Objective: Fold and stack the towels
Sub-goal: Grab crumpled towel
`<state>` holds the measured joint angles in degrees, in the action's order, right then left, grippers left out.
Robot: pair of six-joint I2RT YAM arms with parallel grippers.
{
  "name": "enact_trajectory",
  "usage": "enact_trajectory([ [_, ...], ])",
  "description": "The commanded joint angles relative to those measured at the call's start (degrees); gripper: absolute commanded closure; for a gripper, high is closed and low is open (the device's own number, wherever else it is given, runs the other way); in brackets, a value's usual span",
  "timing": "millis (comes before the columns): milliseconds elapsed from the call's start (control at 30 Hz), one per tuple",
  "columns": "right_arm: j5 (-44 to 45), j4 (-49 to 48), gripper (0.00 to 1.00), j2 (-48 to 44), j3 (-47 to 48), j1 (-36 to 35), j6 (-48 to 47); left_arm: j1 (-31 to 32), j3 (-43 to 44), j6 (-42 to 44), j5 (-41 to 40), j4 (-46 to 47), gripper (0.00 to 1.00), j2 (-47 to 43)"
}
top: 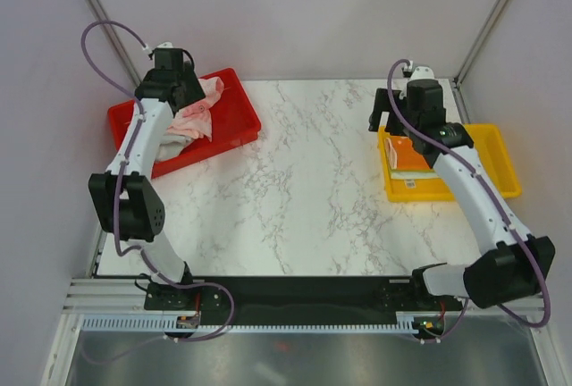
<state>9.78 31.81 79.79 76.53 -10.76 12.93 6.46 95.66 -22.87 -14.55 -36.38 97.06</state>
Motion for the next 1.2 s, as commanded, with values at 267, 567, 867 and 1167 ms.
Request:
enact_trajectory([
  [267, -15.6, -14.8, 0.02, -9.9, -11.7, -3.6, 10.1, -7.9, 5.7, 3.4, -9.4, -6.2, 0.33, 12.1],
  [567, -17.2, -16.5, 0.03, -5.4, -9.7, -7.6, 8.8, -8.4, -5.5, -3.5, -12.7, -7.9, 0.34, 7.8],
  [867, -16.7, -16.5, 0.03, -4.4, -8.0, -11.2, 8.9, -8.5, -7.0, -9.0, -11.6, -6.7, 0.51, 10.4],
  [1167, 19.8, -13.1, 0.02, -17.3, -6.9, -11.5, 19.5, -8.4, 1.8, -5.0, -8.8, -6.6, 0.98, 4.9],
])
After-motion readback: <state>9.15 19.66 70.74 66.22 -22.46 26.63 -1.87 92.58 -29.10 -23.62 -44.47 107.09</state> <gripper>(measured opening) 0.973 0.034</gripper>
